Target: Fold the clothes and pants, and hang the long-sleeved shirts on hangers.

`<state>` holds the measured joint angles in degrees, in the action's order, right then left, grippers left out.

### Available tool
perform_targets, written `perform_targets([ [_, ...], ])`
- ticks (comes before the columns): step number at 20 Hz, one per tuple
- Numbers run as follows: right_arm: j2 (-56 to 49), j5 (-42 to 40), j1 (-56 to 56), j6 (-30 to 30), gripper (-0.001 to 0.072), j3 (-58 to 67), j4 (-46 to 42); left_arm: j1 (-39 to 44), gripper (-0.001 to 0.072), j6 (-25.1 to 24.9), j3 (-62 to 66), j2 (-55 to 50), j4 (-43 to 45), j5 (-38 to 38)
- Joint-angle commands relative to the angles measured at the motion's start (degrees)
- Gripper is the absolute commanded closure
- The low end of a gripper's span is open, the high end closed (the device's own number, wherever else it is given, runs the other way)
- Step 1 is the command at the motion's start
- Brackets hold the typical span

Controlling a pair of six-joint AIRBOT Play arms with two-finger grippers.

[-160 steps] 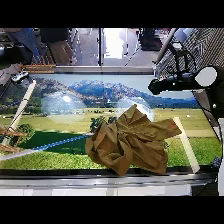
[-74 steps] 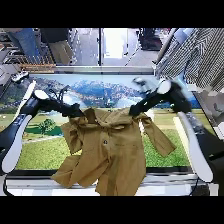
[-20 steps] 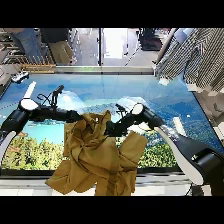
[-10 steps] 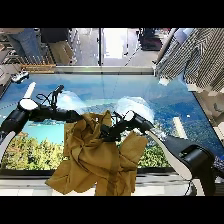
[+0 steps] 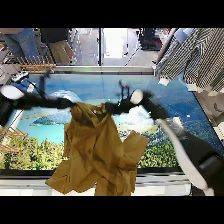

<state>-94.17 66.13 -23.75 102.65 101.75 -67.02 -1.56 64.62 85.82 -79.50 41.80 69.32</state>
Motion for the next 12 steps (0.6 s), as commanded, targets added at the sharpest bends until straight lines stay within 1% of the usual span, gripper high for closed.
perform_targets([
  [1,9.9,14.2,0.6,-9.7,0.0687,21.4,-14.3,-3.0,0.0699,11.9,20.5,0.7,8.0,4.5],
  [2,12.7,12.4,0.4,-12.3,0.0687,26.1,-13.3,-3.5,0.0699,14.1,26.9,0.7,8.1,6.6],
  [3,16.0,8.7,0.4,-14.3,0.0687,26.8,-10.8,-4.0,0.0699,16.7,33.3,0.7,8.1,9.4],
  [4,19.7,4.1,0.4,-16.2,0.0687,25.0,-8.9,-4.3,0.0699,17.8,37.1,1.2,8.2,11.2],
  [5,22.7,0.7,0.4,-16.7,0.0688,22.0,-8.5,-4.8,0.0699,17.9,37.3,2.6,8.3,12.0],
  [7,26.4,-3.0,0.4,-17.6,0.0688,14.4,-8.5,-4.9,0.0698,17.9,31.0,5.6,10.0,12.9],
  [8,26.3,-4.2,0.4,-17.5,0.0688,11.3,-8.2,-4.7,0.0697,17.4,26.2,7.1,10.0,13.0],
  [9,25.3,-5.1,0.4,-17.5,0.0687,9.2,-7.2,-3.8,0.0688,15.5,21.2,8.2,10.1,12.9],
  [10,23.4,-6.3,0.4,-17.5,0.0687,7.5,-5.7,-3.2,0.0513,14.1,17.0,8.8,10.3,13.1],
  [11,21.0,-6.8,0.4,-17.8,0.0687,6.4,-3.9,-2.8,0.0154,14.2,13.3,9.1,11.9,14.4],
  [12,18.5,-6.5,0.4,-17.9,0.0687,5.8,-2.1,-3.0,0.0031,15.0,10.7,9.1,16.4,16.6],
])
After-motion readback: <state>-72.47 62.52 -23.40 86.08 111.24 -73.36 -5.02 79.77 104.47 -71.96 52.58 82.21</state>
